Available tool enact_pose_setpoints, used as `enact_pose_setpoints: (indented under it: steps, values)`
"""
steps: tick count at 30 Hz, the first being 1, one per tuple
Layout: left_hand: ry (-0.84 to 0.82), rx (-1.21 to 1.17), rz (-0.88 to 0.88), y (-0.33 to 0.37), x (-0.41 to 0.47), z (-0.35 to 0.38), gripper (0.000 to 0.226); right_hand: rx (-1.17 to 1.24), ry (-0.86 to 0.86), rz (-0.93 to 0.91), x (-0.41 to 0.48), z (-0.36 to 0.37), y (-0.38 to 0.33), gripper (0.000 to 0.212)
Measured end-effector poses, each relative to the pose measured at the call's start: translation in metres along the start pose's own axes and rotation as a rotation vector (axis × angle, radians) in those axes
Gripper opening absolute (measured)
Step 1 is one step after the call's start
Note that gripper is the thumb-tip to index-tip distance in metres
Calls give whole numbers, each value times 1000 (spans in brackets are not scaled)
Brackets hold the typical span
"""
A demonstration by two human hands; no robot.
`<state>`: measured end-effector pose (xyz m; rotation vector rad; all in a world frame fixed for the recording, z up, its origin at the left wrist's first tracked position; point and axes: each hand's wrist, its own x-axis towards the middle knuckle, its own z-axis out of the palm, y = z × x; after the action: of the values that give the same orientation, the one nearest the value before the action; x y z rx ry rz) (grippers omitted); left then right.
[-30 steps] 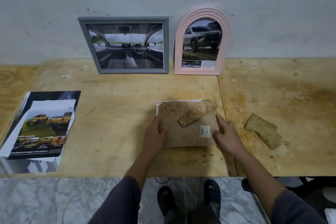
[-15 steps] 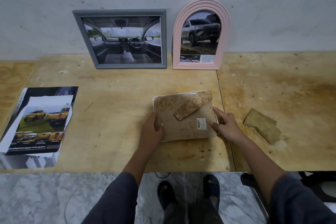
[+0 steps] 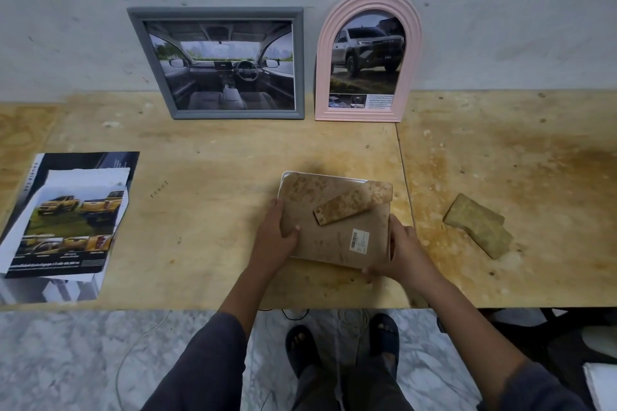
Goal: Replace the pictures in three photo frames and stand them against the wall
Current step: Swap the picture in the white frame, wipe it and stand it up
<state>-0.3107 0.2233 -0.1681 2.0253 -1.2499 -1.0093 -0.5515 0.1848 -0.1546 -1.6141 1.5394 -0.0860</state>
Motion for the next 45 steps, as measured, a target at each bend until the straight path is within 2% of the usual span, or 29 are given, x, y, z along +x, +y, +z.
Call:
enact_pose_setpoints:
  steps: [5,8,12,16,20,23,25,28,30,32,39,45]
  values:
    - [-11,17,-6,0,-1,1,75,-115,-75,0,5,-8,-1,103]
    - [-59,19,-10,-1,0,-4,80,-28,-80,5,8,-15,-1,84]
    - [-157,32,-50,-1,5,-16,90,61,-94,132,19,-18,-1,64]
    - [-123,45,-104,5,9,-16,96,28,-96,259,34,-18,-11,58]
    - [-149,219,-90,14,14,-16,96,-34,-147,364,41,-25,-34,69]
    - [-219,282,-33,15,8,-24,95,-242,-128,319,37,-22,-45,86]
    - [-319,299,-7,13,3,-30,97,-352,-93,231,31,-20,-45,90]
    - [-466,535,75,16,2,-32,123,-510,-132,49,24,-27,-40,113]
    - [-495,716,164,24,12,-26,140,-653,-228,-20,23,-31,-39,137]
    - [-497,803,225,29,21,-17,146,-743,-266,-64,25,-32,-36,149]
    - [-547,897,207,31,29,-4,150,-763,-220,-170,34,-25,-29,159]
    - [-527,903,242,25,27,-3,143,-814,-207,-327,33,-16,-33,139]
